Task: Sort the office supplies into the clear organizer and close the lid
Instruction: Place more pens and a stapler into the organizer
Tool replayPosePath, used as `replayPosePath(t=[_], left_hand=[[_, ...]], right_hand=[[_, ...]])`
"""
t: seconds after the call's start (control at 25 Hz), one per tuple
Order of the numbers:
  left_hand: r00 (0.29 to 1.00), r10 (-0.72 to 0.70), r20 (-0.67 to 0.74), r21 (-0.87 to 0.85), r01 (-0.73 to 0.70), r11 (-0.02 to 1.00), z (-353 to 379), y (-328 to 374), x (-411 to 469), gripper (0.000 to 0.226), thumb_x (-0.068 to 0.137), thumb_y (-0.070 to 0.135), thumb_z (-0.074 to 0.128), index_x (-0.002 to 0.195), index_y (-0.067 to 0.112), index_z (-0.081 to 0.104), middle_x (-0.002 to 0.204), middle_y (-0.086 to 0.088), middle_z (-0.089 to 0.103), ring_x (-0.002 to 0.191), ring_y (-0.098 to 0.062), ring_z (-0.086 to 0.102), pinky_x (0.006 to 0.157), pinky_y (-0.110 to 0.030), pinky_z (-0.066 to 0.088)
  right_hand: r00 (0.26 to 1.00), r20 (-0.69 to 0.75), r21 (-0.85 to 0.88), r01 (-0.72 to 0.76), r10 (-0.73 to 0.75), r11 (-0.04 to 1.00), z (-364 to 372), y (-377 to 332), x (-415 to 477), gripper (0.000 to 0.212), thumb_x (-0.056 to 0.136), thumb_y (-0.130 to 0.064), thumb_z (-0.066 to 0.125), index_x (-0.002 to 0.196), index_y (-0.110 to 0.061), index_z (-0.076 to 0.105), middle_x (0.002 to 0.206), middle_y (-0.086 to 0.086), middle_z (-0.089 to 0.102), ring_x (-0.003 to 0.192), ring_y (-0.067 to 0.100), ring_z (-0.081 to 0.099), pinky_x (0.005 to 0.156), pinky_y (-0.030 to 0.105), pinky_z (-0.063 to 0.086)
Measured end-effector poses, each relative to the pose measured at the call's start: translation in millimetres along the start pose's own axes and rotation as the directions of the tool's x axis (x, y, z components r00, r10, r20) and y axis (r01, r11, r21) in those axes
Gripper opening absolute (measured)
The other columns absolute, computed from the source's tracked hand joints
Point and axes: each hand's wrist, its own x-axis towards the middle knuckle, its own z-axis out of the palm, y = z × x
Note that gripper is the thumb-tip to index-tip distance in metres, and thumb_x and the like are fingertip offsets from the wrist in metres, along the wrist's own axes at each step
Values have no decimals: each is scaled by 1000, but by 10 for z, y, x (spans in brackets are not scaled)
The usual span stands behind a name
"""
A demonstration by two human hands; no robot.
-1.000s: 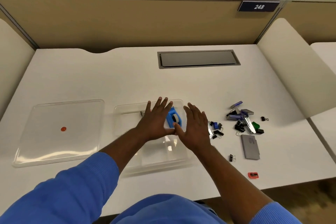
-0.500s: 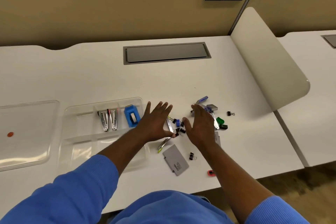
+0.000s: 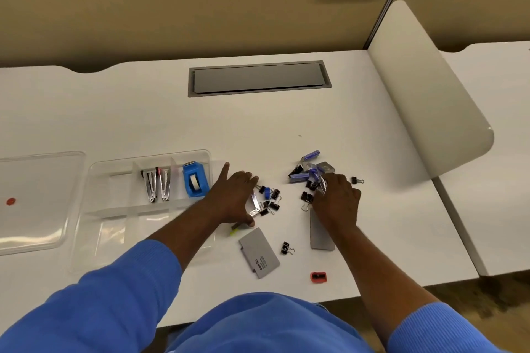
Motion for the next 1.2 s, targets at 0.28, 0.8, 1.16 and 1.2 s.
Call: replayPosePath(t=[0.28,0.8,1.16,1.2], left_hand=[[989,26,-145,-39,-31,999,27,2,-19,65,79,64,65,133,29,57,128,4,59,125,-17,50,123,-53,-2],[949,-22,-316,-217,-49,975,-183,-33,-180,33,83,51,61,104,26,56,83,8,67,86,-14,63,124,-45,6],[846,-294,-445,-508,32,861,-291,-557,-648,34,85,49,60,111,28,65,94,11,72,88,-9,64,123,-41,11],[837,-317,-445,-513,52,857,-294,-680,-723,33,85,48,60,111,27,65,95,11,72,88,-10,64,124,-41,10]], right_hand=[[999,25,-63,-27,29,998,-60,-17,48,36,85,-22,58,121,-16,57,108,5,68,102,30,61,86,40,34],[991,-135,312,57,-16,948,-182,-324,-3,51,81,-30,64,130,-27,48,116,-1,62,95,21,61,97,39,35],[985,-90,415,174,-150,893,24,-1302,-96,51,80,-29,61,127,-39,46,112,-10,65,102,27,56,86,34,38],[976,-108,400,216,-188,891,70,-1460,-135,50,80,-29,61,126,-39,46,113,-10,64,98,26,58,84,31,35]])
